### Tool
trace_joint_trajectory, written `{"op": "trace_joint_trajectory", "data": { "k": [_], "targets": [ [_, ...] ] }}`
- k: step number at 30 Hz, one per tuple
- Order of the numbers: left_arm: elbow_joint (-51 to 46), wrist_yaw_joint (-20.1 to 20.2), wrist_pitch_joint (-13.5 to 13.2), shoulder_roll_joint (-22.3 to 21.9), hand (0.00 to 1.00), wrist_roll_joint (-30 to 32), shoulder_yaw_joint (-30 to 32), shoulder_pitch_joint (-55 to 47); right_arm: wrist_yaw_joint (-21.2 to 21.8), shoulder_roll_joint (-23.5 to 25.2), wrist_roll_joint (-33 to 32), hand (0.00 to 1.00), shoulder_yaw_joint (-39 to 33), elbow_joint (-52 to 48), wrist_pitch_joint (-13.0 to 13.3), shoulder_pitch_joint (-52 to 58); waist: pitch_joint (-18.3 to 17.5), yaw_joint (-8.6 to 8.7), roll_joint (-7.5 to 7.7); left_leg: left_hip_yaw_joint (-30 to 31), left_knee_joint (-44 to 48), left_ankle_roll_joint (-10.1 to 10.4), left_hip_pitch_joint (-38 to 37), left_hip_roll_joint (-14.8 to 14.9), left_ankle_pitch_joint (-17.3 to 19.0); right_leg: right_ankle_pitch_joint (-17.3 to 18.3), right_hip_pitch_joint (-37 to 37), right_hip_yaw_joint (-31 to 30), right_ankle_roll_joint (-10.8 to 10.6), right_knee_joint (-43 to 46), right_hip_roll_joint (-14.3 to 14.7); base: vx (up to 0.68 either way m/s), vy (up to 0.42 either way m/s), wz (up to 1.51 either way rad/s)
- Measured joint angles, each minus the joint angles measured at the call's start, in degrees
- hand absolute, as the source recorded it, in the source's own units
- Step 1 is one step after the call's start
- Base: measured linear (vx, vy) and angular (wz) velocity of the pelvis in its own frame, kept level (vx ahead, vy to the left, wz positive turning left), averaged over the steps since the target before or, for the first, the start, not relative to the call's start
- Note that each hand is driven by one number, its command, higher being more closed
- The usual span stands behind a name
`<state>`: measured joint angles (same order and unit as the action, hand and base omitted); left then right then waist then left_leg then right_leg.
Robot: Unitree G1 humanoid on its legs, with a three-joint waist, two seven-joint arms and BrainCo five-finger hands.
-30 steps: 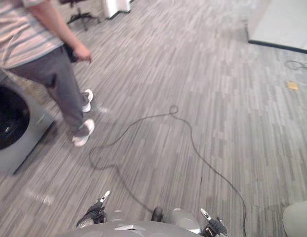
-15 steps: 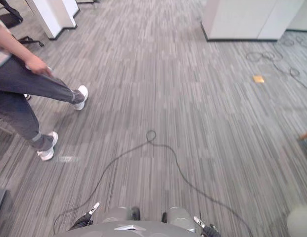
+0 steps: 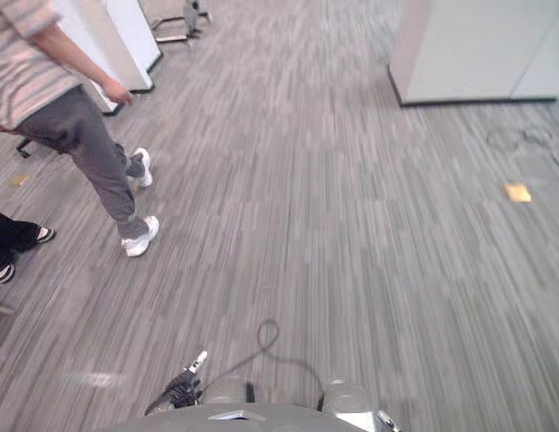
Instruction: Organize washtable
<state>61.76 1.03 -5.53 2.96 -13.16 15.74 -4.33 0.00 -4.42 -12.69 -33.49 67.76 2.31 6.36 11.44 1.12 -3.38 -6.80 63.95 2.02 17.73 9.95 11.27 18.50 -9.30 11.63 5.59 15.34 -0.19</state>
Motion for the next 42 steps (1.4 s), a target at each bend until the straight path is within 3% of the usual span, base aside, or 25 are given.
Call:
{"op": "trace_joint_trajectory", "data": {
  "k": [2,4,5,6,8,10,12,13,16,19,20,22,25,26,27,29,31,33,35,36,37,38,39,41,42],
  "targets": [
    [1.2,-0.2,0.2,0.9,0.0,0.1,0.1,-1.0,0.1,0.1,-0.3,0.0,-0.1,0.1,0.3,-3.0,0.3,-1.76,0.82,-4.0,-14.5,-0.6,4.4,-0.8,1.7,0.3,-5.3,-2.7,-1.0,-4.2,-0.8,-0.05,0.021,-1.04],
    [1.6,-0.3,0.7,0.4,0.0,0.2,1.3,-3.7,0.0,0.6,-0.4,0.0,-0.6,-0.5,1.4,-4.6,-0.3,-3.04,1.42,-3.8,-38.0,0.8,5.4,-2.1,-1.9,2.0,-10.2,-5.0,-3.7,-8.8,-2.3,-0.08,0.04,-1.22],
    [2.9,-0.5,1.0,0.0,0.0,0.2,1.3,-4.7,0.0,0.3,-1.1,0.0,-0.3,-0.2,1.5,-4.0,-0.4,-3.27,0.95,-1.7,-44.3,0.1,5.9,-2.5,-7.9,2.8,-13.0,-7.8,-5.0,-8.5,-2.0,0.44,0.09,-0.53],
    [4.3,-0.6,1.2,0.5,0.0,0.2,1.8,-5.3,-0.1,1.0,-1.4,0.0,0.3,0.2,1.1,-2.2,-2.0,-3.38,2.84,-1.8,-40.9,-0.4,5.7,-4.7,-11.5,2.4,-12.1,-9.6,-6.0,-2.2,-4.4,0.77,0.131,-0.16],
    [5.4,-0.6,1.1,2.7,0.0,0.2,1.7,-5.2,0.1,2.3,-1.4,0.0,0.9,0.9,1.1,0.4,-3.9,-3.17,6.39,-2.6,-38.0,-2.1,4.2,-8.1,-10.3,-2.0,-3.7,-12.4,-10.3,20.0,-7.9,0.71,0.086,0.28],
    [5.4,-1.1,1.3,5.4,0.0,0.1,0.4,-4.2,0.1,3.6,-1.4,0.0,1.1,3.2,0.7,1.7,-1.8,-0.75,10.04,-1.4,-38.3,-5.7,-4.4,-14.1,-4.3,-17.9,5.0,-13.7,-12.1,45.1,-11.1,0.68,-0.061,0.68],
    [5.0,-1.4,1.3,5.2,0.0,0.2,-1.1,-3.4,0.3,3.4,-1.4,0.0,1.4,3.3,0.7,2.0,-1.4,-0.01,9.03,0.6,-40.7,-6.0,-10.4,-14.6,-2.4,-14.3,8.7,-12.6,-10.3,50.7,-10.4,0.7,-0.12,0.45],
    [4.5,-1.5,1.3,4.8,0.0,0.2,-3.6,-2.4,0.7,3.4,-1.4,0.0,1.7,2.5,0.7,3.0,-1.2,0.17,6.97,2.7,-45.1,-5.6,-17.2,-13.9,-1.2,-9.0,12.8,-10.8,-9.2,50.7,-8.9,0.85,-0.158,0.38],
    [3.1,-1.6,0.4,2.7,0.0,0.0,-7.4,1.1,1.4,2.5,-1.4,0.0,1.9,0.8,1.1,5.6,-1.2,0.36,2.91,5.8,-52.5,-5.0,-27.3,-9.7,2.1,-3.0,24.5,-6.2,-7.7,33.2,-6.1,0.7,-0.207,0.51],
    [0.1,-1.6,0.2,-0.1,0.0,0.1,-7.0,2.5,1.1,3.6,-1.9,0.0,1.6,-0.4,0.6,6.5,-1.8,1.21,3.41,8.0,-54.7,-3.6,-33.5,-8.4,7.8,-11.5,29.9,-3.6,-10.9,3.8,-9.4,0.73,-0.369,0.59],
    [-0.7,-1.6,0.2,-1.4,0.0,0.1,-5.9,1.9,1.0,3.5,-1.9,0.0,2.4,-0.7,0.1,7.4,-2.9,2.1,3.17,8.9,-55.8,-5.9,-37.0,-6.8,10.5,-17.9,31.0,-2.0,-10.1,7.0,-9.9,1.05,-0.567,0.46],
    [-1.0,-1.3,0.3,-4.1,0.0,0.2,-4.9,1.3,0.8,2.2,-1.9,0.0,2.1,-1.5,-0.1,7.7,-4.4,2.15,0.77,7.9,-45.6,-3.4,-35.7,-4.0,9.2,-13.6,32.0,-1.5,-5.9,15.8,-8.0,0.94,-0.508,0.15],
    [-1.0,-1.1,0.4,-6.3,0.0,0.1,0.1,1.8,0.5,0.9,-1.9,0.0,1.2,-4.0,0.0,6.0,-3.1,1.69,-2.77,8.7,-3.6,5.4,-19.7,2.5,-9.2,-5.4,21.4,0.8,-1.4,15.5,-1.8,0.82,-0.442,-0.19],
    [-1.0,-1.1,0.3,-5.7,0.0,0.0,0.3,1.7,0.1,0.4,-2.0,0.0,1.2,-3.8,-0.1,5.6,-2.2,1.28,-2.92,7.1,4.5,3.1,-16.3,3.8,-7.9,-4.3,16.1,0.8,-0.8,12.8,0.0,0.82,-0.376,-0.29],
    [-1.0,-1.0,0.3,-3.7,0.0,0.0,-0.1,1.3,-0.1,0.7,-2.0,0.0,2.1,-3.2,-0.1,4.2,-1.5,1.07,-1.28,4.7,8.6,0.2,-12.5,3.3,-5.6,-3.6,9.2,-0.1,-0.3,8.6,0.5,0.55,-0.258,-0.35],
    [-1.0,-1.0,0.4,-1.5,0.0,0.0,-0.6,0.6,0.0,1.0,-2.0,0.0,3.5,-2.1,0.1,2.7,-1.4,0.71,1.14,0.3,3.8,0.3,-7.3,2.2,-2.0,-3.6,2.7,-1.5,-0.4,2.9,0.2,0.15,-0.098,-0.36],
    [-1.7,-0.9,-0.3,-0.4,0.0,-1.6,-0.4,0.3,0.0,1.0,-1.9,0.0,3.5,-2.0,0.2,0.4,-1.3,-1.29,2.01,-4.5,-17.0,0.2,0.1,0.9,0.7,-2.5,-3.5,-3.8,-2.0,-3.3,-0.6,-0.28,0.033,-0.61],
    [-1.2,-1.1,-0.2,-0.2,0.0,-1.9,0.2,-0.5,0.0,0.9,-1.9,0.0,2.5,-2.0,0.1,-0.5,-1.4,-1.51,1.48,-4.2,-44.3,2.2,0.3,-1.2,-4.3,-0.1,-7.5,-5.4,-3.8,-5.2,-1.5,-0.22,0.06,-0.56],
    [-0.7,-1.7,0.4,-0.3,0.0,-2.8,0.5,-1.4,-0.1,0.9,-1.8,0.0,2.6,-1.1,0.0,0.0,-1.4,-1.93,1.1,-1.6,-50.9,2.9,0.2,-2.1,-12.9,2.2,-12.1,-7.3,-5.1,-5.6,-2.1,0.32,0.062,-0.46],
    [0.3,-1.9,0.4,0.1,0.0,-3.7,0.4,-3.3,-0.1,1.1,-1.8,0.0,3.7,-0.4,0.1,0.5,-2.9,-1.88,1.74,-1.7,-49.6,0.3,-0.8,-3.5,-18.2,2.2,-12.5,-9.0,-5.2,-2.3,-3.7,0.51,0.055,-0.3],
    [0.6,-1.9,0.4,0.8,0.0,-4.1,0.4,-3.6,-0.1,1.4,-1.8,0.0,4.1,-0.1,0.1,0.6,-3.8,-1.87,3.32,-2.3,-48.5,-0.5,-0.9,-4.7,-17.4,2.2,-10.5,-9.6,-5.2,2.0,-5.5,0.67,0.112,-0.28],
    [1.3,-1.9,0.4,2.2,0.0,-4.0,0.0,-3.5,0.1,2.0,-1.8,0.0,4.4,0.5,0.1,0.6,-5.0,-1.74,5.48,-3.4,-45.8,-2.4,-0.7,-6.9,-14.1,0.9,-4.4,-11.2,-7.4,15.0,-8.3,0.56,0.149,0.11],
    [1.6,-1.9,0.4,3.3,0.0,-3.9,-0.2,-3.0,0.0,2.9,-1.8,0.0,4.0,0.5,0.0,0.8,-4.2,-1.14,7.22,-3.6,-43.3,-3.4,-1.9,-9.1,-11.0,-5.5,0.5,-12.4,-10.6,28.3,-10.1,0.5,0.138,0.32],
    [2.6,-2.1,0.6,4.6,0.0,-3.9,-1.9,-1.9,0.1,3.6,-1.9,0.0,4.7,0.4,-0.2,1.7,-2.8,-0.49,8.13,-2.8,-42.5,-5.1,-6.8,-11.8,-7.0,-15.1,5.4,-12.2,-12.8,43.1,-12.4,0.29,0.089,0.49],
    [3.1,-2.2,0.7,4.6,0.0,-3.9,-3.9,-1.5,0.2,3.1,-1.9,0.0,5.1,-0.2,0.0,1.7,-1.9,-0.27,7.24,-1.8,-43.8,-5.3,-11.6,-11.8,-5.6,-11.2,7.9,-11.5,-10.6,48.0,-11.8,0.15,0.049,0.3]
  ]
}}
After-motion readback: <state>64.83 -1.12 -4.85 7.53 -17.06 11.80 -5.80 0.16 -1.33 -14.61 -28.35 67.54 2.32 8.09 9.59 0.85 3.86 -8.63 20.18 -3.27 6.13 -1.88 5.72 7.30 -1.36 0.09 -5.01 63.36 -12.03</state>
